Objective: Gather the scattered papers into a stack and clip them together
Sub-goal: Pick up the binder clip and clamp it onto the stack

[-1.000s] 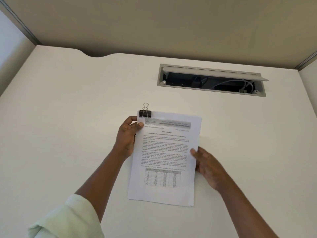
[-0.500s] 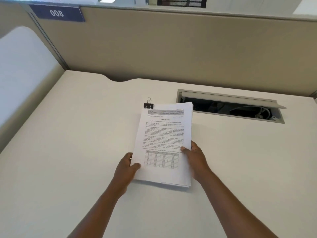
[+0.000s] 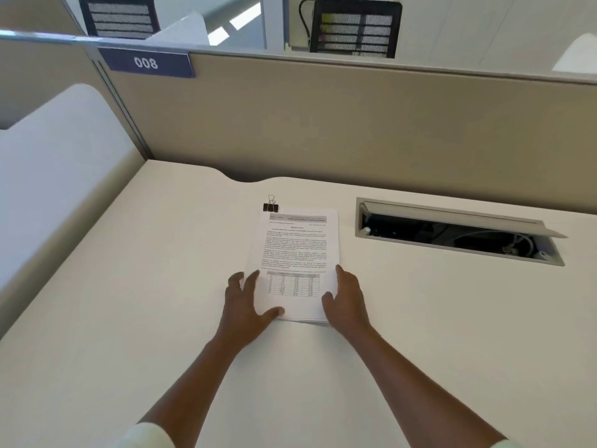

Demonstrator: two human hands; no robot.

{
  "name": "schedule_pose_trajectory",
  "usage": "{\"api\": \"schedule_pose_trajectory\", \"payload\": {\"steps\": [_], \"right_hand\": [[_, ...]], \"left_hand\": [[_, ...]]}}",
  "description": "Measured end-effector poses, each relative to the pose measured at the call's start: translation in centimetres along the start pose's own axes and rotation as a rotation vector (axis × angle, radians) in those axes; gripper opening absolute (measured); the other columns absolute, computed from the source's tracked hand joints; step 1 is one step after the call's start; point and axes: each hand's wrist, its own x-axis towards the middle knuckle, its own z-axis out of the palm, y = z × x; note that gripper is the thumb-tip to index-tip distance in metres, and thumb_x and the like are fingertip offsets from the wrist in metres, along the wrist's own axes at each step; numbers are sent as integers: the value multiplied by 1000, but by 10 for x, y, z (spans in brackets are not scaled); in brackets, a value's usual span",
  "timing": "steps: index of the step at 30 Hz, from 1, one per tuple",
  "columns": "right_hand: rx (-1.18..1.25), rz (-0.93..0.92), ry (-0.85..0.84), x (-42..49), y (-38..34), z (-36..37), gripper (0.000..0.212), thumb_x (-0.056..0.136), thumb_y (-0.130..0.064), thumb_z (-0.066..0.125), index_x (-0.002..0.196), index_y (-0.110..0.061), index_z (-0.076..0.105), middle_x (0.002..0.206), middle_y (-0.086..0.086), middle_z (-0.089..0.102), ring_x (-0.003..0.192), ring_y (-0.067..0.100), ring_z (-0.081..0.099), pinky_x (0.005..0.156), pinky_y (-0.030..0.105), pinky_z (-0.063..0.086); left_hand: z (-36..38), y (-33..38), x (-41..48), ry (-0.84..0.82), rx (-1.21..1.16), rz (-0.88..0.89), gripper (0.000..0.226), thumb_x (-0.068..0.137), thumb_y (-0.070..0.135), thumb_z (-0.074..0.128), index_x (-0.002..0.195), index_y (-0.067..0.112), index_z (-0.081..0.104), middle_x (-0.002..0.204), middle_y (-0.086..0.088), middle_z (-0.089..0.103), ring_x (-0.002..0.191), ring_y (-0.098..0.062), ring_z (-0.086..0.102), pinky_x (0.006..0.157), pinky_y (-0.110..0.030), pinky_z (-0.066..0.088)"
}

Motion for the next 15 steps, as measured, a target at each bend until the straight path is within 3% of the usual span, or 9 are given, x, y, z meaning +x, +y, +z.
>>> {"api": "schedule_pose_trajectory", "payload": {"steps": [2,3,7,10,13,15], "right_hand": [[-92,-74,-28,0,3,8,69,95,-8,55,159,-4,27,164,20,27,150,33,28,120,31,23],[-148,-98,-48,-1,3,10,70,96,-10,55,159,-5,26,167,20,19,152,35,24,121,34,23],[-308,-175,-75,0,6,21,77,99,-27,56,162,-9,17,171,18,-8,156,37,9,123,40,22],[-417,-204,-76,3,13,31,85,100,-44,53,163,-9,8,168,19,-24,158,37,-4,127,41,9],[-481,-209,-68,4,20,37,91,98,-58,44,164,-9,4,165,18,-33,158,37,-9,128,45,3],[-545,-213,-88,5,21,39,99,92,-70,28,163,-9,-2,164,16,-33,158,36,-13,128,47,0]], "left_hand": [[1,-4,4,-35,144,47,126,55,79,71,158,15,36,166,-20,14,148,-39,27,119,-50,30],[1,-7,6,-39,202,67,126,54,81,64,158,15,36,168,-21,11,149,-40,25,118,-51,30],[1,-11,20,-37,340,112,113,69,81,46,157,12,39,168,-27,14,148,-46,29,112,-54,35],[4,-15,26,-47,398,156,107,76,80,36,154,8,44,165,-33,21,141,-52,41,106,-58,44],[8,-15,22,-111,471,123,113,75,82,13,165,14,14,171,-25,-5,157,-44,10,124,-52,19],[9,-14,21,-92,466,117,114,73,82,3,165,16,0,171,-22,-14,159,-40,-3,127,-50,7]]}}
